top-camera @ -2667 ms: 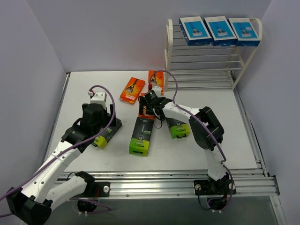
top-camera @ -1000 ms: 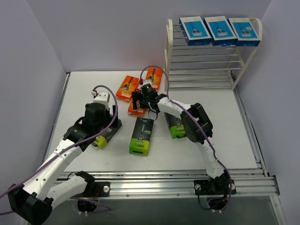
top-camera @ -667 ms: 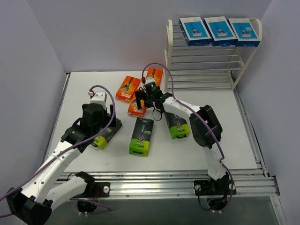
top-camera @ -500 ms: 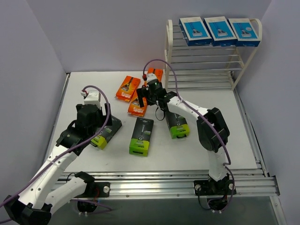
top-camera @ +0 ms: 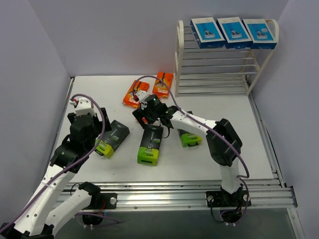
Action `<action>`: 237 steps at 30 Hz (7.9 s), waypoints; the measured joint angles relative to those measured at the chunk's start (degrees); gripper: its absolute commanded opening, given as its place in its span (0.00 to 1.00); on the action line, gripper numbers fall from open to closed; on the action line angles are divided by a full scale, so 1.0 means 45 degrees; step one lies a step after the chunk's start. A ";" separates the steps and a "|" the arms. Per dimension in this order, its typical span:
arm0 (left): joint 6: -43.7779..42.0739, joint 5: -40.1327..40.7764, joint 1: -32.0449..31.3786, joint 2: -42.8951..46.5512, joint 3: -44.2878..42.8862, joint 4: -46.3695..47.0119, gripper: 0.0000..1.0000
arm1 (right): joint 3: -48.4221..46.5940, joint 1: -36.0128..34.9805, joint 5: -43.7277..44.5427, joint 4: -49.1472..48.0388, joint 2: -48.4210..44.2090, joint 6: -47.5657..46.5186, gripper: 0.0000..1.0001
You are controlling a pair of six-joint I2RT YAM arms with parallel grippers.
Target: Place and organize the shaving razors onto the shelf
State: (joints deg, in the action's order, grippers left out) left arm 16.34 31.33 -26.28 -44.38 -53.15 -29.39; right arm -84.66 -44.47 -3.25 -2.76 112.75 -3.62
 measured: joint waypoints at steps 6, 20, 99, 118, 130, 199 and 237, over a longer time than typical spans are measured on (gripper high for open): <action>0.0000 -0.0010 0.0044 0.0015 0.0005 0.0024 0.94 | -0.0845 -0.0379 -0.0005 0.0340 0.1025 -0.0787 0.77; 0.0185 -0.0413 0.0117 -0.0121 0.0010 0.0024 0.94 | -0.3104 -0.0801 0.2016 0.1292 0.3400 -0.1647 0.71; 1.3823 -1.4814 0.3138 -0.0661 0.4056 0.4949 0.94 | 0.6067 -0.5149 0.3434 -0.0398 -0.8816 -0.1287 0.00; 1.3823 -1.5076 0.2924 -0.1151 0.5508 0.6586 0.94 | 0.7359 -0.6397 0.3832 -0.1676 -0.8801 -0.0534 0.00; 1.2973 -1.4897 0.1579 -0.2205 0.5824 0.6547 1.00 | 0.7524 -0.6504 0.3857 -0.2229 -0.8476 -0.0408 0.00; 1.3158 -1.0962 0.5285 0.1865 0.7630 0.9238 0.02 | 1.1162 -0.5017 0.5197 -0.9447 -0.8830 1.3444 0.84; 1.2745 -0.9700 0.4838 0.2365 0.9525 1.4027 0.02 | 0.8558 -0.5736 0.7121 -1.3731 -0.3468 1.8904 0.63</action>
State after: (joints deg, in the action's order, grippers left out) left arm 73.69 -12.32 -4.51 -33.74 -10.28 33.74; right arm -46.15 -70.28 28.80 -64.55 97.14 81.45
